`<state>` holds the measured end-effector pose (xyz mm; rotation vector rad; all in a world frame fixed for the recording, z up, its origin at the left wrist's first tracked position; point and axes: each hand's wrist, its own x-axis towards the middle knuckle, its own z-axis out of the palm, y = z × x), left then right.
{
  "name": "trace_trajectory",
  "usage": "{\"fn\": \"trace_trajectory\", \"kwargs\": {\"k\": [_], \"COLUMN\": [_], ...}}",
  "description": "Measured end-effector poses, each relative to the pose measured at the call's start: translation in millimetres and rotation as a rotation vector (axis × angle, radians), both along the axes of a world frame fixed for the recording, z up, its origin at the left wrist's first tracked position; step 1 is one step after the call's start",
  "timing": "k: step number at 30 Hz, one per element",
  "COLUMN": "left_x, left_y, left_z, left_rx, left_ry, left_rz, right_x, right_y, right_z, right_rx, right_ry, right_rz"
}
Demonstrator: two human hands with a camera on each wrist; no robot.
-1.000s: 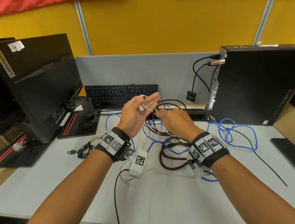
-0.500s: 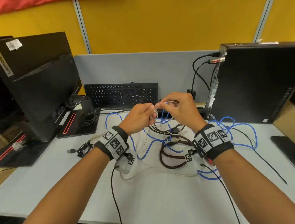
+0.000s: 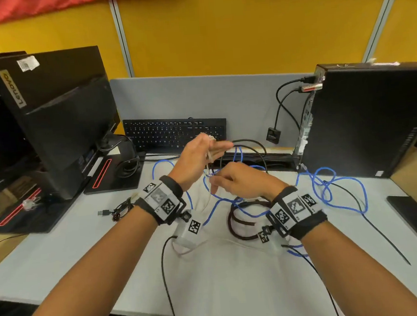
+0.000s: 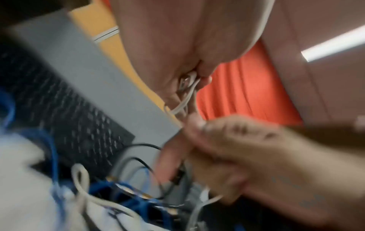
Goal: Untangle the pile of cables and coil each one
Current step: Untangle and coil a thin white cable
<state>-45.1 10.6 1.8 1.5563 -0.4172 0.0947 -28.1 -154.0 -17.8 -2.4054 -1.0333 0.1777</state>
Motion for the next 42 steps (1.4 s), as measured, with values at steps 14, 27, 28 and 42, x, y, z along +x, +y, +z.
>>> {"fn": "trace_trajectory", "kwargs": {"k": [14, 27, 28, 42], "left_x": [-0.6, 2.5, 1.8, -1.2], "left_y": [10.3, 25.7, 25.0, 11.2], "left_z": [0.9, -8.4, -7.8, -13.5], "left_rx": [-0.175, -0.204, -0.208, -0.253], "left_ry": [0.205, 0.313, 0.318, 0.465], "left_rz": [-0.024, -0.01, -0.053, -0.288], "right_x": [35.7, 33.6, 33.8, 20.0], "right_y": [-28.4, -28.9, -27.2, -26.2], "right_z": [1.8, -34.4, -34.0, -13.2], "right_rx": [0.33, 0.067, 0.131, 0.575], "right_ry": [-0.214, -0.145, -0.142, 0.3], "right_rz": [-0.404, -0.286, -0.352, -0.35]}}
